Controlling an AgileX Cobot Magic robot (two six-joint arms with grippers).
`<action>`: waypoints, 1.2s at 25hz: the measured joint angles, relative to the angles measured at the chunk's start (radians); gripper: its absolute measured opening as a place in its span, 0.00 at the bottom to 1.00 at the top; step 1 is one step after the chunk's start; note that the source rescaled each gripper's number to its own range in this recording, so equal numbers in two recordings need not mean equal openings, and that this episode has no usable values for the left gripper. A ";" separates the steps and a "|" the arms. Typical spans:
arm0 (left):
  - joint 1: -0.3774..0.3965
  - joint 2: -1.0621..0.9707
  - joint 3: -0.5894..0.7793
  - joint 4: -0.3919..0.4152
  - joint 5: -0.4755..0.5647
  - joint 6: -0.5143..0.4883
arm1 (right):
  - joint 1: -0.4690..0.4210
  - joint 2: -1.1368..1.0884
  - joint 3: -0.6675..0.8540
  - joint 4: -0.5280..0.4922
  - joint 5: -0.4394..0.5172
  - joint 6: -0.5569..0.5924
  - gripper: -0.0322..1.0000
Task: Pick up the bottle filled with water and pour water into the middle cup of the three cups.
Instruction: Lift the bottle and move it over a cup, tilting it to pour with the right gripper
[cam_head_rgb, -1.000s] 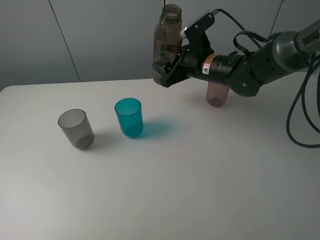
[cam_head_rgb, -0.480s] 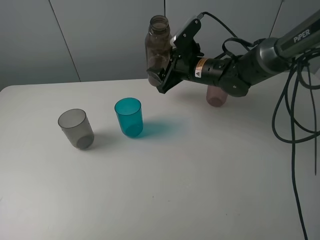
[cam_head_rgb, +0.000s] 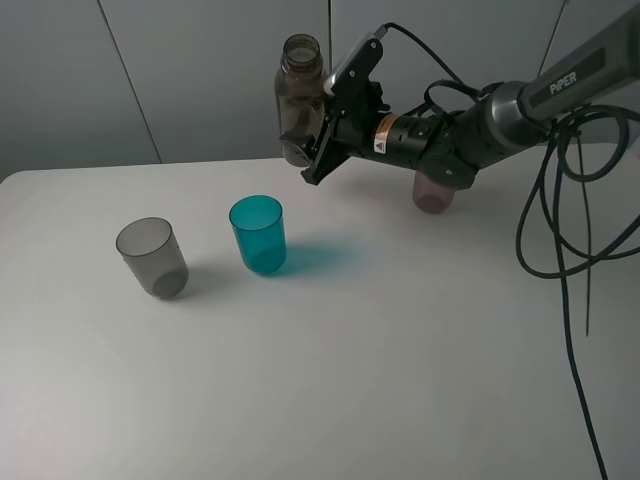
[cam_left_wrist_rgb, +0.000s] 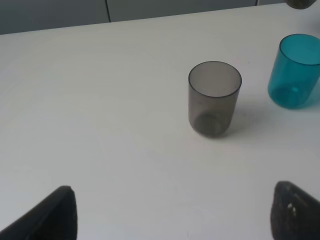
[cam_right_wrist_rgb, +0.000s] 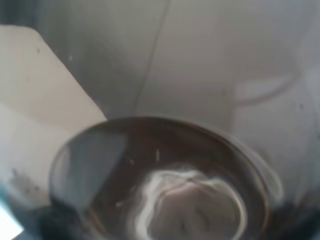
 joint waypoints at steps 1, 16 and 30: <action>0.000 0.000 0.000 0.000 0.000 0.000 | 0.005 0.009 -0.007 -0.002 -0.010 -0.002 0.22; 0.000 0.000 0.000 0.000 0.000 0.000 | 0.015 0.093 -0.076 -0.002 -0.061 -0.079 0.22; 0.000 0.000 0.000 0.000 0.000 0.004 | 0.016 0.149 -0.145 -0.010 -0.143 -0.128 0.22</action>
